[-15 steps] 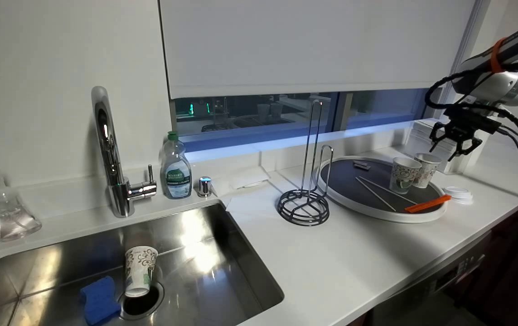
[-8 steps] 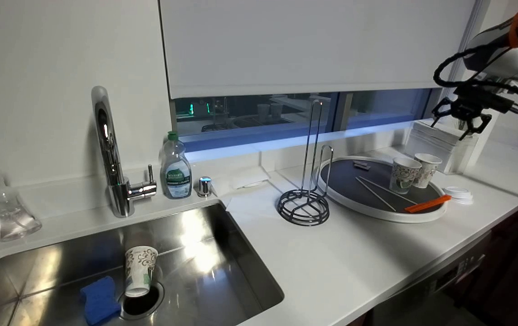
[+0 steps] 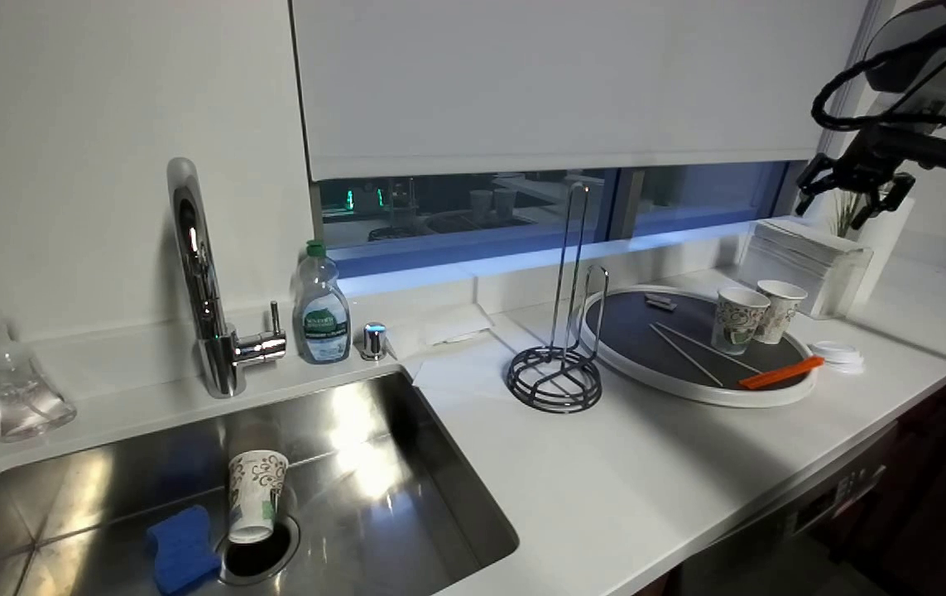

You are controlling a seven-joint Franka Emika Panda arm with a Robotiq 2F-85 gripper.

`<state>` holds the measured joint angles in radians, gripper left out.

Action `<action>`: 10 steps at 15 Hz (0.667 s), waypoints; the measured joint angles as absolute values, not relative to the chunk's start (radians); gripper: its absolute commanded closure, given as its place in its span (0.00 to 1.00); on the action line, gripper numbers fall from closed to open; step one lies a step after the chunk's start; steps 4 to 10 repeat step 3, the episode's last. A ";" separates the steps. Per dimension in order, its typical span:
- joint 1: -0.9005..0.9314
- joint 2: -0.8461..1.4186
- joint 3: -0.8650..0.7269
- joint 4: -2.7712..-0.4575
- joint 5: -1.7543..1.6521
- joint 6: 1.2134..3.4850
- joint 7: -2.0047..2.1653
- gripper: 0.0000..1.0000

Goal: Remove the paper cup from the other paper cup and put it on the tray

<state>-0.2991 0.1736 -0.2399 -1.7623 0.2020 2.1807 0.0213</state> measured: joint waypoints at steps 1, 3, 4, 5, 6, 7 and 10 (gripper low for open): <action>-0.297 0.162 -0.235 -1.771 0.189 2.177 -0.021 0.00; -0.292 0.140 -0.229 -1.789 0.168 2.176 -0.088 0.00; -0.292 0.140 -0.229 -1.789 0.168 2.176 -0.088 0.00; -0.292 0.140 -0.229 -1.789 0.168 2.176 -0.088 0.00; -0.292 0.140 -0.229 -1.789 0.168 2.176 -0.088 0.00; -0.292 0.140 -0.229 -1.789 0.168 2.176 -0.088 0.00; -0.292 0.140 -0.229 -1.789 0.168 2.176 -0.088 0.00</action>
